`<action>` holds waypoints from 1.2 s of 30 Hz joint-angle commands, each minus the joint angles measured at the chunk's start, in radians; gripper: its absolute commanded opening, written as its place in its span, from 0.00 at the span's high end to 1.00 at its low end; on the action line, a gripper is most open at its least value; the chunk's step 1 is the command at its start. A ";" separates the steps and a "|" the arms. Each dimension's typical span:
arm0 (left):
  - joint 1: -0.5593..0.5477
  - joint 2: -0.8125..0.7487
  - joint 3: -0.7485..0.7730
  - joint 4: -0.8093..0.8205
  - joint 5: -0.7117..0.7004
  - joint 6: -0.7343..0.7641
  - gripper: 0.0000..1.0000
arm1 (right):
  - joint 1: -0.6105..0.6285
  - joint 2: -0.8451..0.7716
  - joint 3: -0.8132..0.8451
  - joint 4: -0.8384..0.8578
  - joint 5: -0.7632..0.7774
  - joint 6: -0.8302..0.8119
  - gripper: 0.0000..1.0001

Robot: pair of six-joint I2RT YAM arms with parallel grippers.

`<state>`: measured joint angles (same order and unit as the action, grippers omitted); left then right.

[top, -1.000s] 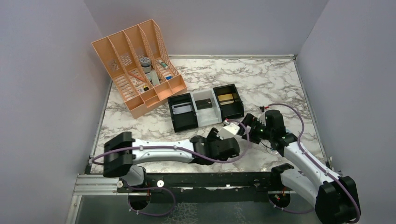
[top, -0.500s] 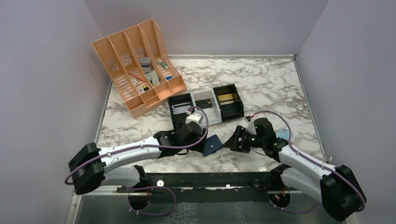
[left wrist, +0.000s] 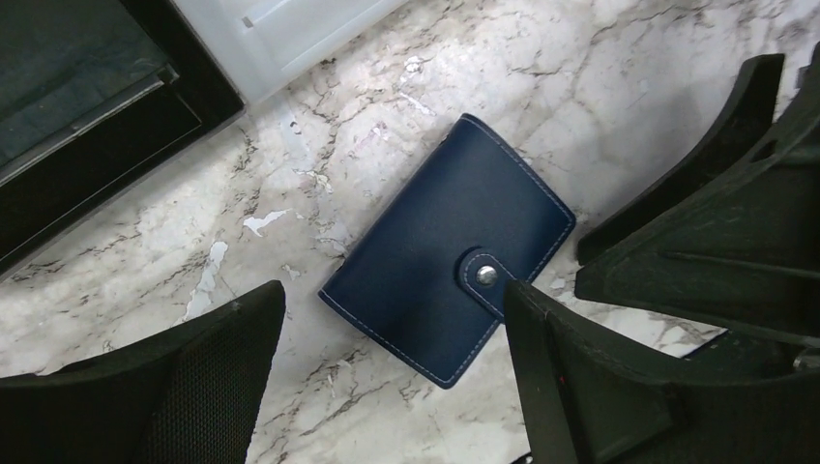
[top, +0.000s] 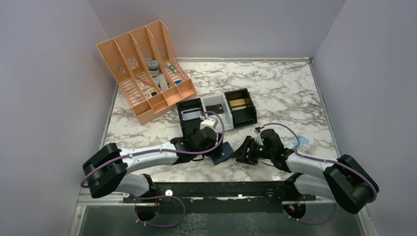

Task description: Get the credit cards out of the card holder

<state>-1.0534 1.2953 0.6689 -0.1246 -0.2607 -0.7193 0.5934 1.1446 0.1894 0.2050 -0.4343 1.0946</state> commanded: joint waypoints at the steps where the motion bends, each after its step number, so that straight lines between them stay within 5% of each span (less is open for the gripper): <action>1: 0.008 0.076 0.041 0.033 0.012 0.039 0.14 | 0.006 0.090 0.022 0.099 0.041 0.027 0.51; 12: 0.041 0.229 0.084 0.059 0.152 0.074 0.18 | 0.004 0.297 0.178 0.064 0.053 -0.044 0.55; 31: 0.041 0.081 -0.116 0.217 0.238 -0.068 0.29 | 0.005 0.121 0.294 -0.287 0.185 -0.221 0.48; 36: 0.040 0.080 -0.135 0.267 0.263 -0.092 0.32 | 0.006 0.103 0.183 -0.174 0.074 -0.159 0.47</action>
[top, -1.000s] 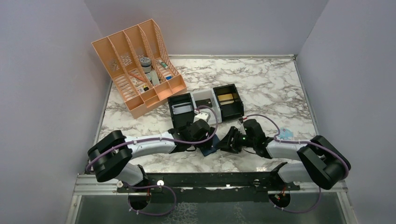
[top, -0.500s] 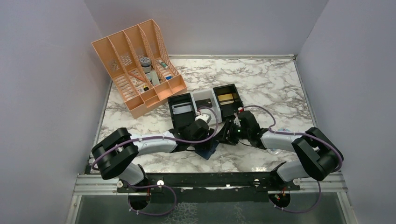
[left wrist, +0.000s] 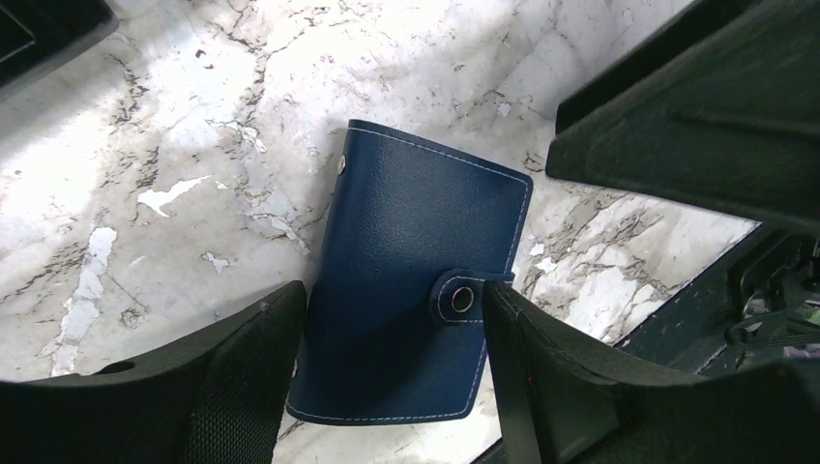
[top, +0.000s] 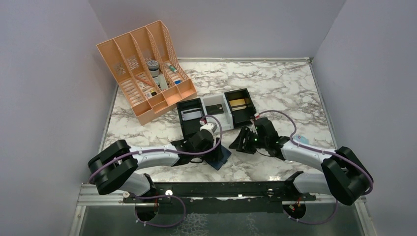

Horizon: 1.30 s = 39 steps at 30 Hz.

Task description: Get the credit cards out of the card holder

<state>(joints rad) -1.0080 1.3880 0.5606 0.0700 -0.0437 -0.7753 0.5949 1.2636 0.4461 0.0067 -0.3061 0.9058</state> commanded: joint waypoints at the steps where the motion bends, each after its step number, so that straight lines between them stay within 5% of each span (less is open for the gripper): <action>1: -0.004 -0.015 -0.036 0.088 0.050 -0.046 0.33 | 0.004 -0.014 -0.086 0.043 -0.072 0.039 0.47; 14: -0.019 -0.072 -0.163 0.217 0.073 -0.157 0.50 | 0.004 0.085 -0.037 0.111 -0.232 -0.037 0.55; 21: -0.068 -0.109 -0.182 0.264 -0.062 -0.222 0.60 | 0.005 0.089 0.082 -0.046 -0.191 -0.186 0.59; 28: -0.127 -0.160 -0.237 0.266 -0.160 -0.268 0.56 | 0.037 0.007 0.167 -0.248 -0.046 -0.312 0.57; 33: -0.127 -0.175 -0.249 0.263 -0.183 -0.263 0.53 | 0.209 0.006 0.250 -0.425 0.282 -0.284 0.58; 39: -0.139 -0.238 -0.290 0.262 -0.289 -0.294 0.53 | 0.310 0.031 0.294 -0.439 0.394 -0.242 0.68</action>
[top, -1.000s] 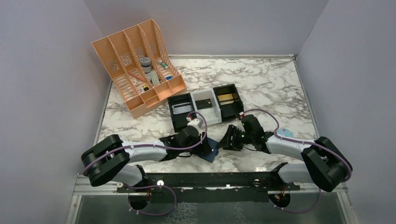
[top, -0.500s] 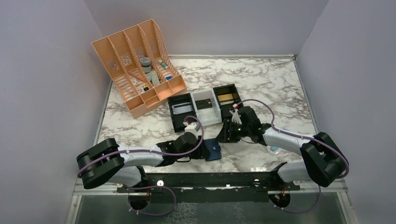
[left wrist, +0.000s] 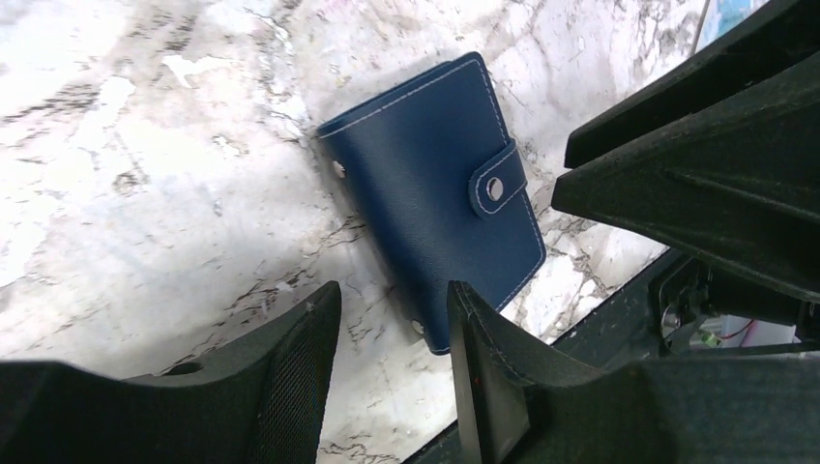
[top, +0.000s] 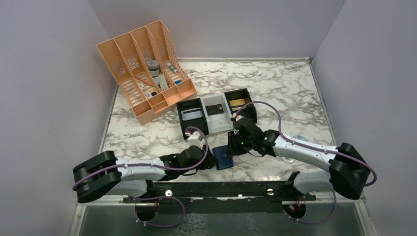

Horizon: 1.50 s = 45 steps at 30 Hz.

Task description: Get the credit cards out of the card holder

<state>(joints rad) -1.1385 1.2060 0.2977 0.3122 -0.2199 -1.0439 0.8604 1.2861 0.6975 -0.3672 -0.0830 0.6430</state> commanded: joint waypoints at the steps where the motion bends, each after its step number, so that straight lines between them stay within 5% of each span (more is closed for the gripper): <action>1: -0.010 -0.072 -0.032 0.018 -0.123 -0.024 0.52 | 0.059 0.019 0.054 -0.072 0.188 0.026 0.68; 15: -0.012 -0.261 -0.137 -0.048 -0.242 -0.086 0.33 | 0.122 0.151 0.144 -0.120 0.239 -0.008 0.66; 45: -0.010 -0.291 -0.136 -0.111 -0.292 -0.127 0.20 | 0.181 0.247 0.176 -0.100 0.261 -0.068 0.63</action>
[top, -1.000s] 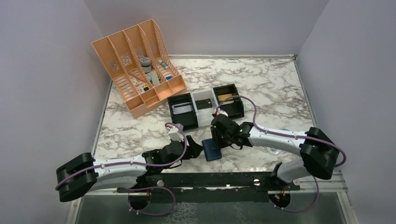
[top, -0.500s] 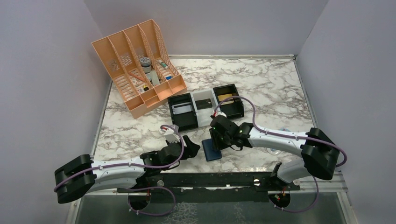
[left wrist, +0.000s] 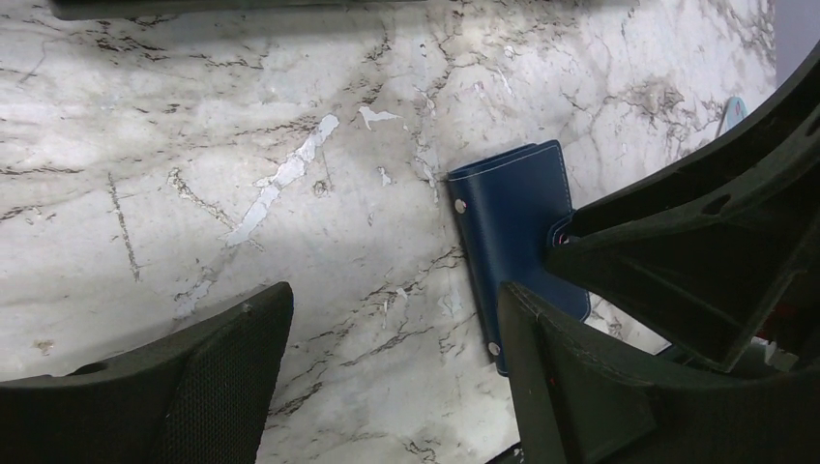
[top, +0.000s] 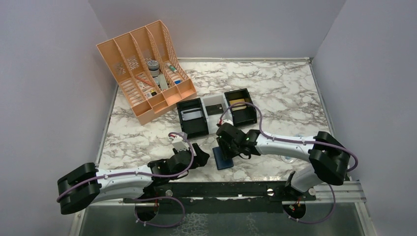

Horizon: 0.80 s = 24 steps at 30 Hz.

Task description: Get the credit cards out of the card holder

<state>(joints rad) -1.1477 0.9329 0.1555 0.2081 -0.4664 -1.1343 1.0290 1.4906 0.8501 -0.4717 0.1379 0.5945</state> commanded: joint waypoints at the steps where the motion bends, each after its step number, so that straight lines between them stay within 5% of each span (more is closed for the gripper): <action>1: -0.001 -0.020 0.002 0.002 -0.045 -0.036 0.20 | 0.013 0.062 0.034 -0.016 0.053 -0.011 0.63; 9: 0.000 0.016 0.031 0.017 0.005 0.037 0.20 | 0.028 0.099 0.020 -0.025 0.113 0.028 0.68; 13: 0.000 0.048 0.022 0.066 0.027 0.039 0.20 | 0.028 0.071 -0.002 -0.008 0.126 0.022 0.84; 24: -0.001 0.217 0.142 0.083 0.125 0.125 0.20 | 0.028 0.012 -0.040 0.049 0.103 -0.030 0.99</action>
<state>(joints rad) -1.1477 1.0981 0.2687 0.2649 -0.3801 -1.0248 1.0531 1.5211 0.8425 -0.4282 0.2131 0.5522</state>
